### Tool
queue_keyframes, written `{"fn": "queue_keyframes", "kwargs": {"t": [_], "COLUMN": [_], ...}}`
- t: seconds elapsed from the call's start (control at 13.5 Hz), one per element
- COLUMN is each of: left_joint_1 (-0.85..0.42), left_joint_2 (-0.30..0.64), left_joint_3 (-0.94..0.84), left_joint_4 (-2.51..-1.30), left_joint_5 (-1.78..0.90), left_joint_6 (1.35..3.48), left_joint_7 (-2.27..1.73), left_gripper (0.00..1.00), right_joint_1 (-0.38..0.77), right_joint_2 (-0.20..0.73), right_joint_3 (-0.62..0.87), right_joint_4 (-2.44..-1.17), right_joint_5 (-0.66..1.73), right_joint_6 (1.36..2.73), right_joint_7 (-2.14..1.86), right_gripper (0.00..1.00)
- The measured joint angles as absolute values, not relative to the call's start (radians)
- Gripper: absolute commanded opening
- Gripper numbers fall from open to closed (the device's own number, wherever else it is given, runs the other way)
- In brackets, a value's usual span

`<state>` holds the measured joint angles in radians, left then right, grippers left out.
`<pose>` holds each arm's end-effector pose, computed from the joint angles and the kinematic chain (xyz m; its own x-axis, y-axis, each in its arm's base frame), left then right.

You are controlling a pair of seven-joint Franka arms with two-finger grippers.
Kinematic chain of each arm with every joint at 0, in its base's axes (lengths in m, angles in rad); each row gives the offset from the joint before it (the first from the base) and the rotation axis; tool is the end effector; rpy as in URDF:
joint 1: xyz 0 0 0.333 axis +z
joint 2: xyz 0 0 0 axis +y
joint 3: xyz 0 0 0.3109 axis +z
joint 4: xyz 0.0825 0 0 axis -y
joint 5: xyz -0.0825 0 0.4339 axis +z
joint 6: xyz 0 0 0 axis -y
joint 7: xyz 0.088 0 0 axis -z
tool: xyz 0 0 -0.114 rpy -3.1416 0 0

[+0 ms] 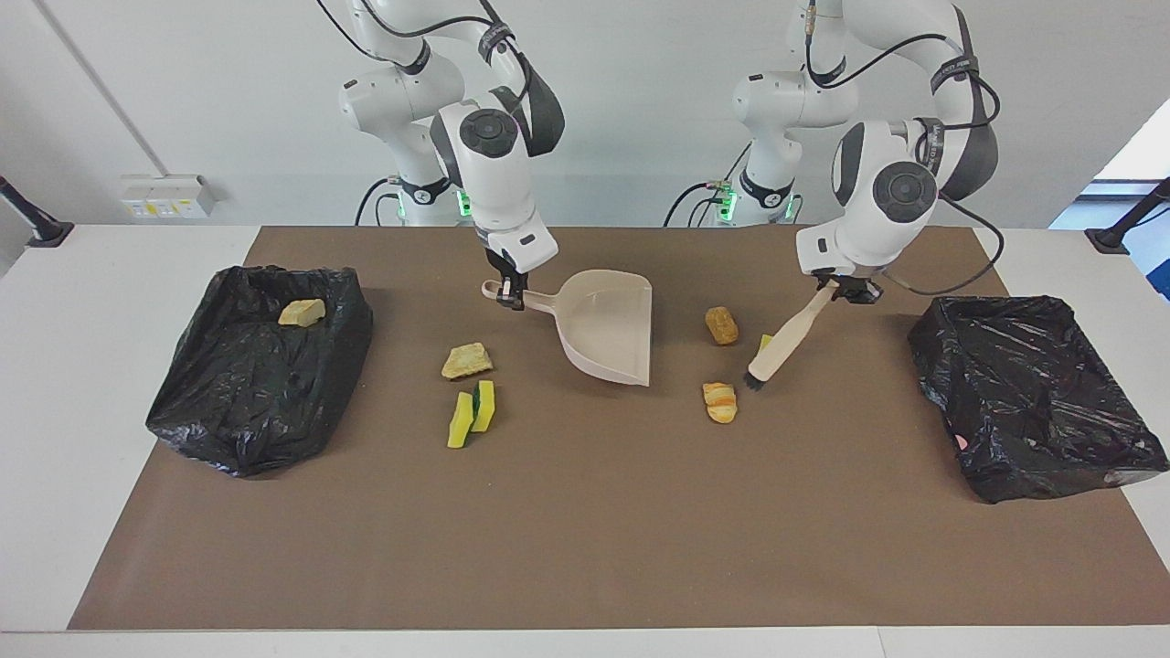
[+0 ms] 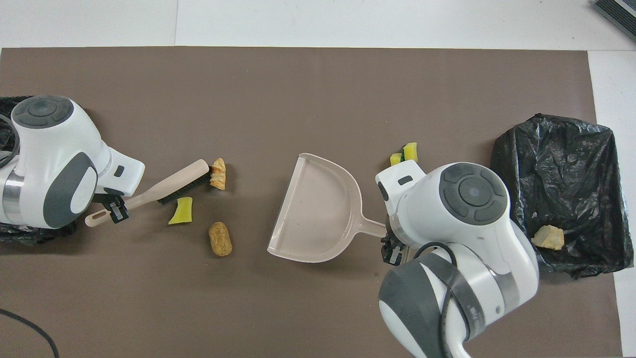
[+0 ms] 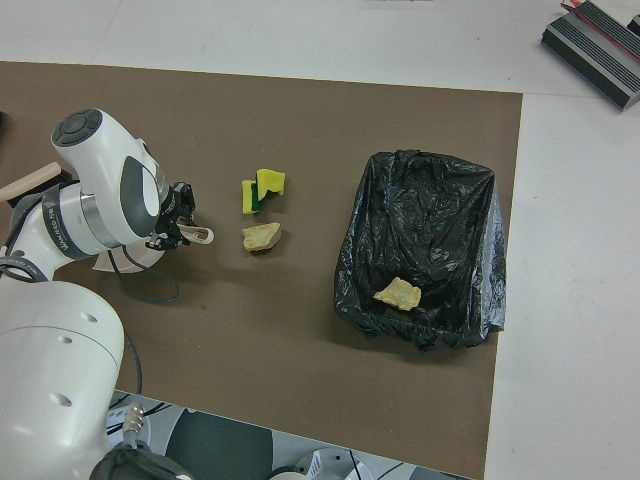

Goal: Sweep and dump trash in bin

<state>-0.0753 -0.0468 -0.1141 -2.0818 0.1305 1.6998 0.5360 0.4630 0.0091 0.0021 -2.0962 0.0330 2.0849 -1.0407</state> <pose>0.5316 -0.0887 0.3910 0.6700 -0.6567 -0.3461 -0.6814 -0.7291 0.0641 0.5233 0.2647 0.3773 0.0816 0.9966 0.0141 0.9962 -0.0812 -0.0322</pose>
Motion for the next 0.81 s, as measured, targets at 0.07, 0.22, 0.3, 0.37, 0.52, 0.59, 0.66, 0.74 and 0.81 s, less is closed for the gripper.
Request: {"fn": "queue_keyframes", "kwargs": {"t": [0.07,0.22,0.3,0.37,0.52,0.59,0.66,0.74,0.81], "left_joint_1": [-0.075,-0.075,-0.075,-0.074,-0.073,-0.073,-0.073,-0.073,-0.073], "left_joint_2": [-0.059,-0.064,-0.067,-0.072,-0.095,-0.113,-0.137,-0.165,-0.196], "left_joint_3": [-0.112,-0.110,-0.110,-0.108,-0.105,-0.104,-0.103,-0.103,-0.104], "left_joint_4": [-2.086,-2.094,-2.104,-2.118,-2.165,-2.193,-2.229,-2.269,-2.311], "left_joint_5": [0.130,0.130,0.130,0.130,0.130,0.130,0.130,0.130,0.128], "left_joint_6": [1.694,1.687,1.679,1.675,1.675,1.675,1.675,1.676,1.682], "left_joint_7": [0.444,0.241,0.153,0.075,-0.072,-0.134,-0.186,-0.216,-0.234], "left_gripper": [0.00,0.00,0.00,0.00,0.00,0.00,0.00,0.00,0.00], "right_joint_1": [0.454,0.440,0.444,0.457,0.503,0.519,0.524,0.525,0.527], "right_joint_2": [0.015,0.031,0.038,0.041,0.040,0.039,0.039,0.039,0.042], "right_joint_3": [0.000,-0.002,-0.001,0.000,0.005,0.006,0.006,0.006,0.006], "right_joint_4": [-2.096,-2.097,-2.097,-2.096,-2.087,-2.084,-2.082,-2.082,-2.082], "right_joint_5": [0.031,0.031,0.032,0.032,0.007,0.001,-0.009,-0.029,-0.048], "right_joint_6": [2.110,2.139,2.135,2.103,2.009,1.987,1.980,1.978,1.977], "right_joint_7": [-1.108,-1.170,-1.133,-1.040,-0.889,-0.861,-0.853,-0.852,-0.852], "right_gripper": [0.00,0.00,0.00,0.00,0.00,0.00,0.00,0.00,0.00]}}
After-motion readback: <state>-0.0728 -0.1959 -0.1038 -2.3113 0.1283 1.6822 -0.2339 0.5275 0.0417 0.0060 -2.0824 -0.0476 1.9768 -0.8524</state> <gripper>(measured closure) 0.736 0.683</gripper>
